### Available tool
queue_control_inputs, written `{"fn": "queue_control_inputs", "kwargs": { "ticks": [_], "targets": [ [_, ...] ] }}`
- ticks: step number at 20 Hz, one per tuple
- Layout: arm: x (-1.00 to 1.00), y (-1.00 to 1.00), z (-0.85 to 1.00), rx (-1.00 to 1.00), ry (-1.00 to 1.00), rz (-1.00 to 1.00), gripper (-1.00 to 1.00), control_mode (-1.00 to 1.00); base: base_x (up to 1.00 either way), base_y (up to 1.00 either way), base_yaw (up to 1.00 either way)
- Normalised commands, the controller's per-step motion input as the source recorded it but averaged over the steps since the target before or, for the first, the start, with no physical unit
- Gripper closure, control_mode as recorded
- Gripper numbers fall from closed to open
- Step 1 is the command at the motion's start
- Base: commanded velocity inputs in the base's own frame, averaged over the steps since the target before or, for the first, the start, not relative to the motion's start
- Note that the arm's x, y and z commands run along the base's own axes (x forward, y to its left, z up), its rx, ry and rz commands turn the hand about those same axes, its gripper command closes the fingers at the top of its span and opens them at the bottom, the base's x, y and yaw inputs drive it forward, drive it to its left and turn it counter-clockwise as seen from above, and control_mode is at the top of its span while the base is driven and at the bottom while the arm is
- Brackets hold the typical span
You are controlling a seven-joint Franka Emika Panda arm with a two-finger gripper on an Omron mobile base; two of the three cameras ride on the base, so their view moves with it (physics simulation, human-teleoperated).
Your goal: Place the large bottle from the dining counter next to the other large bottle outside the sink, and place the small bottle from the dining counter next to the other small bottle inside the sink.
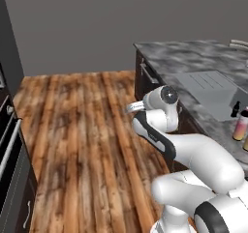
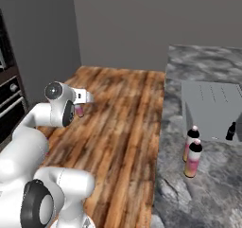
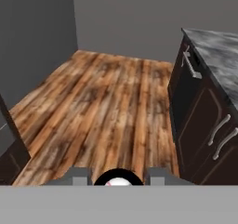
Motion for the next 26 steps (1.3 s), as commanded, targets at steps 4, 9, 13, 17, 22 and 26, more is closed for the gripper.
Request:
{"fn": "queue_control_inputs", "kwargs": {
  "ticks": [4, 9, 13, 17, 22, 26],
  "targets": [
    [0.00, 0.00, 0.00, 0.00, 0.00, 0.00, 1.00, 1.00, 0.60, 0.33, -0.30],
    [0.00, 0.00, 0.00, 0.00, 0.00, 0.00, 1.00, 1.00, 0.59, 0.34, -0.31],
    [0.00, 0.00, 0.00, 0.00, 0.00, 0.00, 1.00, 1.00, 0.60, 0.33, -0.31],
    [0.00, 0.00, 0.00, 0.00, 0.00, 0.00, 1.00, 1.00, 0.63, 0.34, -0.31],
    [0.00, 0.00, 0.00, 0.00, 0.00, 0.00, 1.00, 1.00, 0.62, 0.37, -0.32],
    [0.00, 0.00, 0.00, 0.00, 0.00, 0.00, 1.00, 1.00, 0.53, 0.41, -0.33]
  ]
}}
